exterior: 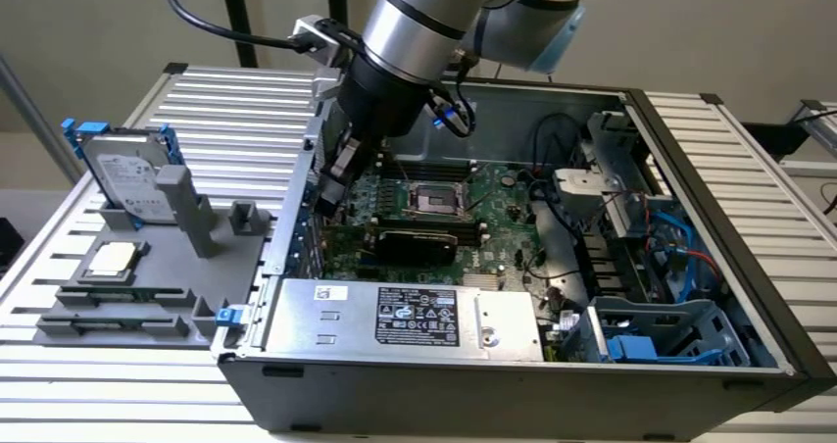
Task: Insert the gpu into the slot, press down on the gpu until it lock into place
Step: 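Press down on the gpu until it lock into place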
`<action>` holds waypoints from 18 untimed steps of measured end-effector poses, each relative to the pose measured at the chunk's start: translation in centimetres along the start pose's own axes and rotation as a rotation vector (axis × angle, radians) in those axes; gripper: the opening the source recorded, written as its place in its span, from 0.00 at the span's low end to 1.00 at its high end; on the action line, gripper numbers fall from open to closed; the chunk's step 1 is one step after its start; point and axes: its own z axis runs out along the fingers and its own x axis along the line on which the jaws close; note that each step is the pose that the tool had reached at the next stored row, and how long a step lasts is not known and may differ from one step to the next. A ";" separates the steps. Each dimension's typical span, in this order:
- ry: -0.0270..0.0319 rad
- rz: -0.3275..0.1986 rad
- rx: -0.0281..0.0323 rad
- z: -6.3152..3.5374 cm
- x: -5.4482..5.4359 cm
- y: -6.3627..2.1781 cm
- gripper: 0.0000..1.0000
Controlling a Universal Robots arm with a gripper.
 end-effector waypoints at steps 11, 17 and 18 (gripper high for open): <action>-0.0014 0.000 0.0019 0.04 -0.1 0.21 0.11; -0.0014 -0.001 0.0042 -0.65 0.2 -0.05 0.11; -0.0017 -0.002 0.0077 -0.70 0.2 -0.09 0.11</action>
